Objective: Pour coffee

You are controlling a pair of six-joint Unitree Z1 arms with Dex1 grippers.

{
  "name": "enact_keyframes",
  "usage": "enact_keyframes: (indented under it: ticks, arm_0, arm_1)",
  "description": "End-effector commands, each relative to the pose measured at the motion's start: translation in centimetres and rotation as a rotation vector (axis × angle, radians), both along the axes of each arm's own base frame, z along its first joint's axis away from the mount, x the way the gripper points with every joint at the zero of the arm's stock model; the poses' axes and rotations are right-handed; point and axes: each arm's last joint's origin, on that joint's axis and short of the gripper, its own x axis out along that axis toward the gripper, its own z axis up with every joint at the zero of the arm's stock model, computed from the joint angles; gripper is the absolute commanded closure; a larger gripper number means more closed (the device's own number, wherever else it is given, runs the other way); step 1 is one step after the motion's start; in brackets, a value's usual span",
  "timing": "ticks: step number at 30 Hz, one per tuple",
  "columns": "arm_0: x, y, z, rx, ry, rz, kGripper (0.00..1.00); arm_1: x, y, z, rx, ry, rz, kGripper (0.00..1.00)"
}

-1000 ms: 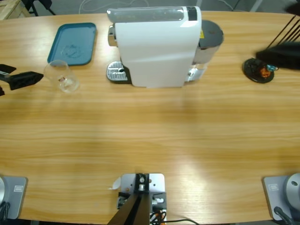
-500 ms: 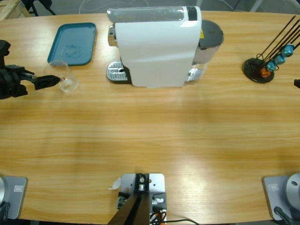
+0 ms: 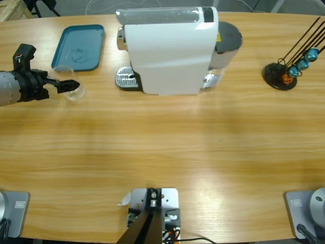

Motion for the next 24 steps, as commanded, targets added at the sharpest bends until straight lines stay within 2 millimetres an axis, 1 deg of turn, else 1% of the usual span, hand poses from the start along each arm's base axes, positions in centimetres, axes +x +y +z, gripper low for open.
enact_keyframes:
  ticks: [1, 3, 4, 5, 7, 10, 12, 13, 14, 15, 16, 18, 22, 24]
  arm_0:
    - [-0.1, 0.1, -2.0, 0.024, 0.069, 0.006, 0.498]
    - [-0.2, 0.1, -2.2, 0.011, 0.075, -0.01, 0.538]
    - [-0.3, 0.0, -2.2, -0.002, 0.079, -0.03, 0.668]
    - [-0.4, -0.1, -2.1, -0.017, 0.081, -0.045, 0.69]
    - [-0.4, -0.4, -1.7, -0.055, 0.063, -0.086, 0.69]
    - [-0.9, -0.8, -0.8, -0.065, 0.013, -0.143, 0.685]
    - [-1.3, -0.5, -1.0, -0.061, 0.023, -0.14, 0.665]
    - [-1.5, -0.5, -1.2, -0.059, 0.029, -0.14, 0.563]
    - [-1.8, -0.4, -1.2, -0.057, 0.031, -0.145, 0.28]
    - [-2.1, -0.2, -1.1, -0.057, 0.025, -0.145, 0.095]
    - [-2.5, 0.1, -0.9, -0.059, 0.013, -0.14, 0.023]
    - [-2.7, 0.5, -0.5, -0.047, -0.022, -0.108, 0.0]
    - [-3.0, 1.1, 1.0, -0.034, -0.115, -0.047, 0.0]
    - [-2.7, 1.2, 1.2, -0.021, -0.137, -0.021, 0.0]
  arm_1:
    - [-0.9, -1.5, -1.1, -0.013, 0.029, -0.009, 0.092]
    - [-1.0, -1.6, -1.2, -0.013, 0.029, -0.01, 0.096]
    - [-1.1, -1.6, -1.2, -0.013, 0.029, -0.011, 0.096]
    - [-1.1, -1.7, -1.2, -0.013, 0.029, -0.011, 0.096]
    - [-1.2, -1.8, -1.2, -0.013, 0.029, -0.011, 0.096]
    - [-1.2, -1.9, -1.3, -0.012, 0.027, -0.012, 0.096]
    - [-1.3, -2.0, -1.3, -0.008, 0.028, -0.014, 0.096]
    - [-1.3, -2.1, -1.4, -0.007, 0.03, -0.014, 0.096]
    - [-1.4, -2.1, -1.4, -0.005, 0.031, -0.015, 0.096]
    - [-1.5, -2.2, -1.5, -0.003, 0.031, -0.016, 0.096]
    - [-1.5, -2.3, -1.5, -0.002, 0.031, -0.016, 0.096]
    - [-1.6, -2.5, -1.6, -0.001, 0.031, -0.016, 0.092]
    - [-1.7, -2.6, -2.0, -0.001, 0.041, -0.022, 0.082]
    - [-1.7, -2.6, -2.1, -0.003, 0.044, -0.023, 0.082]
